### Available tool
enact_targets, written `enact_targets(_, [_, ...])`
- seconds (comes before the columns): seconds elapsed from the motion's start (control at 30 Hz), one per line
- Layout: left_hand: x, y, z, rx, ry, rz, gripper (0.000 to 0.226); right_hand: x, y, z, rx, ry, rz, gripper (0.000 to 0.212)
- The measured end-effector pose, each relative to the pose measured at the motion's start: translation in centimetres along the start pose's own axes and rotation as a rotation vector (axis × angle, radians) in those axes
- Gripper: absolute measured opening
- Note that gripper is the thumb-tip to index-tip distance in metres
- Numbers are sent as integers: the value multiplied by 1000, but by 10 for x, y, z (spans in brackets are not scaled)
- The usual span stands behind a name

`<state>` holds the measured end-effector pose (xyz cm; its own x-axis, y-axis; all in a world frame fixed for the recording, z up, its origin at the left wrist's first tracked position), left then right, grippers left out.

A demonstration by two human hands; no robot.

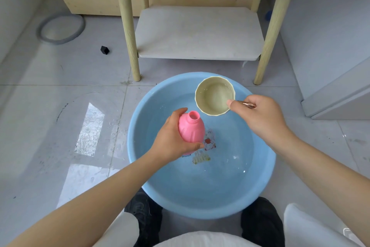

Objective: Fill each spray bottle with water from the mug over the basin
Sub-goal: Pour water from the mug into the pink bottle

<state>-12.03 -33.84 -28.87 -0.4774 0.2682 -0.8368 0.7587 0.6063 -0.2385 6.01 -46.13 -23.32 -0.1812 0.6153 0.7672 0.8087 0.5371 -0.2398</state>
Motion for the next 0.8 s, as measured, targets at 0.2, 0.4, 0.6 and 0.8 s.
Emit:
enact_targets(0.2, [-4,1,3,19,23,24,87,10,-8,-1,-116,-70,-174,56])
enact_targets(0.4, [-7,1,4,47,22,24,87,18,-11,0,-200,-168,-322,50])
enact_targets(0.6, [-6,2,6,58,18,18,84,21,-11,1,-269,-207,-403,43])
enact_targets(0.8, [-5,3,6,57,21,10,87,24,-11,0,-328,-210,-460,42])
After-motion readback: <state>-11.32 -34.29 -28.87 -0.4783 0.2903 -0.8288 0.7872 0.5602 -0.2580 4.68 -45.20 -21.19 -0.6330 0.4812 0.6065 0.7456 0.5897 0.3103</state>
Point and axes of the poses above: each hand's wrist, its own y-axis towards the middle knuckle, its own z-axis out of the palm, x = y × z, the point moved 3 cm from there along y, towards the middle knuckle, and after that the axes turned 5 degrees about z, right-handed, at the moved point
